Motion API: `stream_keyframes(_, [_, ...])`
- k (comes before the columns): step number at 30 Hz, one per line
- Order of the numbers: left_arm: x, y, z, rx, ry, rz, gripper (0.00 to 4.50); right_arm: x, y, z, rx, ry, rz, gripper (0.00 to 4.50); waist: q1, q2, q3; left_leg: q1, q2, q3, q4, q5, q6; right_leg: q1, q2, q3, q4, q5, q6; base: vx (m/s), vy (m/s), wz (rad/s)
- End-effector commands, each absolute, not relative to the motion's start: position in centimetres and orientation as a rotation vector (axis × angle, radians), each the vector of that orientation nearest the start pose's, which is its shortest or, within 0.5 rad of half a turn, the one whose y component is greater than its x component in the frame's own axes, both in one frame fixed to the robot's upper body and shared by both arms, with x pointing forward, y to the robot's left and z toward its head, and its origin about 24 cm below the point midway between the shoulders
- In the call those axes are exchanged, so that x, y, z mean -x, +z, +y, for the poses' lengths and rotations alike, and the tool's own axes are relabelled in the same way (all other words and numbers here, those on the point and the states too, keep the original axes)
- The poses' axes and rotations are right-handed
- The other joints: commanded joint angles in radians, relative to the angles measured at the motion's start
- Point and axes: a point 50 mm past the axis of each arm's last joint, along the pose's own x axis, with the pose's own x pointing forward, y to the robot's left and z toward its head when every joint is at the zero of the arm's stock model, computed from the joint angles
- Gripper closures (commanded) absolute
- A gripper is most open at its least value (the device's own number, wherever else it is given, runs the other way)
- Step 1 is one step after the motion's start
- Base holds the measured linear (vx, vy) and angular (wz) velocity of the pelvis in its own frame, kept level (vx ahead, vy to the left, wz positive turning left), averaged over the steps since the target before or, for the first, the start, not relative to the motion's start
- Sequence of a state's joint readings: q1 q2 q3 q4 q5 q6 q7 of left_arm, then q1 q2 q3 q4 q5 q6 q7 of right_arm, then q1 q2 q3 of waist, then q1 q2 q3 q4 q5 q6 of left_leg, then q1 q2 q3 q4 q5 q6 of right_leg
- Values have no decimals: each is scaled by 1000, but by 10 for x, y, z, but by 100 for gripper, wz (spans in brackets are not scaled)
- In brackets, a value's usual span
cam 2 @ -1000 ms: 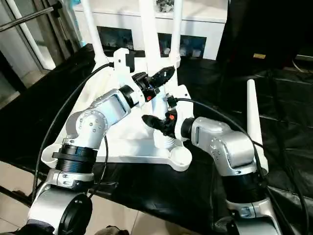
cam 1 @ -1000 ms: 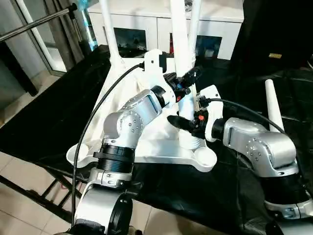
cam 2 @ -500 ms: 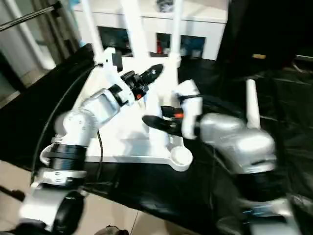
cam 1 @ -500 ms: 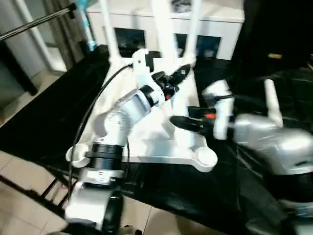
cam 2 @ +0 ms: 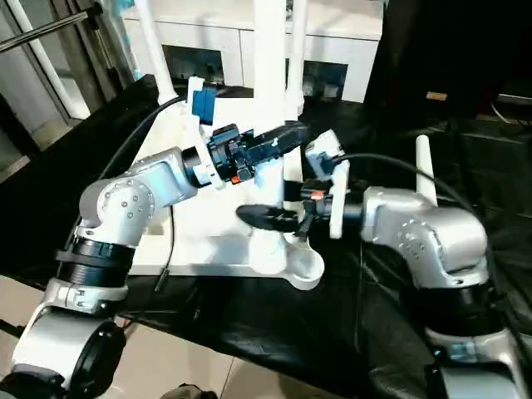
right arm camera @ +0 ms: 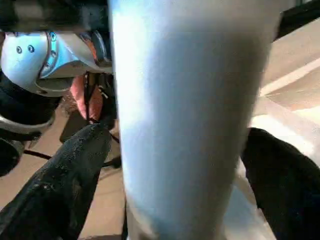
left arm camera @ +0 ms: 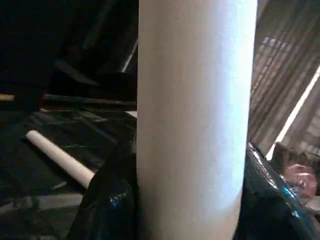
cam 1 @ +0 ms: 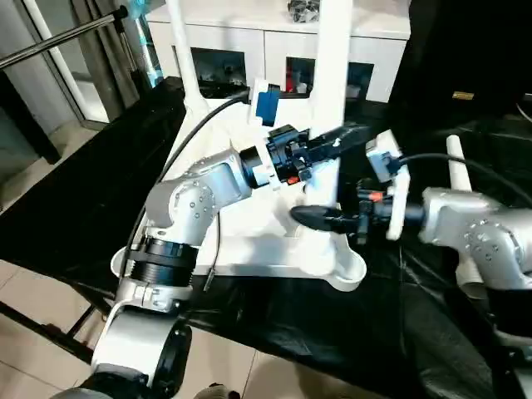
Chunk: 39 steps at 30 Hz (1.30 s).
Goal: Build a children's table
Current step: Pick table leg
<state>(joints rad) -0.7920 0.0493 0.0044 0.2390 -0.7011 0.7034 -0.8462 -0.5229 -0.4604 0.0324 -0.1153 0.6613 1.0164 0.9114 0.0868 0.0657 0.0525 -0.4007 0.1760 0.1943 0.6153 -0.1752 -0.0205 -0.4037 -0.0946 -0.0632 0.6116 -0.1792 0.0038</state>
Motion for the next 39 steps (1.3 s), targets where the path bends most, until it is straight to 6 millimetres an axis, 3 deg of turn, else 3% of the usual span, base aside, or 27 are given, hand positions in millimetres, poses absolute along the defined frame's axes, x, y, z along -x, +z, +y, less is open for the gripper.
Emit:
stream_keyframes(1, [-322, 194, 41, 545, -1398, 8, 266, -281, 145, -128, -232, 1235, 434, 42, -1, -24, -78, 25, 43, -21, -64, -116, 41, 53, -49, 37, -68, -168, -233, 0, 0, 0])
stream_keyframes(4, [-322, 194, 41, 545, -1398, 7, 266, -281, 145, -128, -233, 1237, 434, 82, -1, -23, -78, 26, 43, -21, -65, -124, 33, 54, -49, 37, -69, -184, -224, 0, 0, 0])
stream_keyframes(7, [-322, 195, 43, 548, -1403, 5, 266, -281, 145, -126, -236, 1237, 433, 94, -1, -24, -76, 26, 43, -21, -66, -131, 26, 53, -49, 37, -71, -197, -216, 0, 0, 0])
stream_keyframes(14, [-321, 194, 43, 558, -1393, 2, 266, -281, 144, -125, -232, 1226, 439, 167, -1, -27, -78, 24, 42, -20, -64, -112, 33, 53, -49, 38, -68, -181, -217, 0, 0, 0])
stream_keyframes(17, [-322, 192, 44, 564, -1375, 4, 266, -281, 143, -124, -230, 1223, 441, 175, -1, -28, -77, 24, 43, -20, -65, -117, 30, 54, -50, 38, -69, -194, -212, 0, 0, 0])
stream_keyframes(20, [-325, 190, 44, 594, -1326, 27, 196, -282, 143, -124, -224, 1212, 437, 213, -2, -28, -77, 25, 43, -20, -65, -117, 27, 53, -49, 38, -69, -190, -212, 0, 0, 0])
stream_keyframes(23, [-326, 191, 43, 563, -1294, -6, 184, -284, 144, -123, -217, 1189, 422, 222, -1, -29, -77, 24, 42, -20, -64, -115, 30, 53, -49, 38, -70, -194, -207, 0, 0, 0])
stream_keyframes(25, [-326, 191, 44, 560, -1284, -12, 156, -286, 144, -122, -211, 1173, 414, 247, -1, -22, -78, 25, 41, -22, -64, -114, 27, 52, -48, 37, -70, -188, -205, 0, 0, 0])
stream_keyframes(26, [-327, 191, 44, 549, -1248, -15, 151, -287, 144, -121, -204, 1157, 406, 251, -1, -17, -78, 25, 42, -22, -65, -118, 24, 51, -48, 37, -70, -183, -206, 0, 0, 0])
stream_keyframes(30, [-336, 186, 43, 540, -1052, 32, 150, -289, 146, -119, -196, 1109, 365, 258, -1, -20, -77, 24, 43, -24, -68, -143, 10, 54, -48, 36, -72, -186, -200, 0, 0, 0])
stream_keyframes(34, [-339, 185, 42, 544, -991, 54, 150, -289, 147, -117, -205, 1103, 353, 260, 2, -24, -77, 23, 43, -24, -68, -133, 12, 54, -49, 37, -72, -195, -194, 0, 0, 0])
stream_keyframes(35, [-339, 185, 42, 550, -976, 54, 168, -289, 147, -116, -207, 1104, 349, 260, 1, -24, -77, 23, 42, -24, -67, -132, 13, 53, -47, 36, -72, -191, -193, 0, 0, 0])
stream_keyframes(36, [-340, 185, 41, 562, -967, 53, 179, -289, 148, -116, -208, 1104, 348, 260, 1, -31, -77, 22, 41, -22, -66, -128, 17, 54, -48, 37, -73, -186, -194, 0, 0, 0])
stream_keyframes(39, [-340, 185, 41, 569, -955, 54, 192, -289, 148, -116, -207, 1102, 346, 260, 2, -28, -76, 22, 41, -23, -66, -125, 22, 52, -48, 36, -73, -194, -193, 0, 0, 0])
